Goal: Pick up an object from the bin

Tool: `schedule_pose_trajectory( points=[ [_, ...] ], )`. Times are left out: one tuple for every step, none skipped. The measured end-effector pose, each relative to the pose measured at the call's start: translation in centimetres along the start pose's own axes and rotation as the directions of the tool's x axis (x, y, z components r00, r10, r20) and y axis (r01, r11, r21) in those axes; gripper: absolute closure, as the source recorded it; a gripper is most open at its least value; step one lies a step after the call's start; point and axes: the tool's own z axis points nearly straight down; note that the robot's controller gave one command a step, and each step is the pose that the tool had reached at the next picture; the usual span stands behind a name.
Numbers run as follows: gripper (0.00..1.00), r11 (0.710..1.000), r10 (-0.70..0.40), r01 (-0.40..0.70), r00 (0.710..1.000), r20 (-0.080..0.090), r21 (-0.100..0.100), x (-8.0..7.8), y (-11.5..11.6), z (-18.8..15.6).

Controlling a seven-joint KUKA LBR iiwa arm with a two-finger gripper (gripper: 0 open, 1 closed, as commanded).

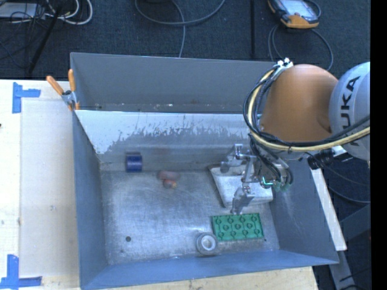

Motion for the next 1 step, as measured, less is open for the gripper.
schedule_pose_trajectory(
  points=[
    [0.0, 0.995, -0.102, 0.102, 0.995, 0.016, 0.001, 4.86, -7.18, 14.58]
  ],
)
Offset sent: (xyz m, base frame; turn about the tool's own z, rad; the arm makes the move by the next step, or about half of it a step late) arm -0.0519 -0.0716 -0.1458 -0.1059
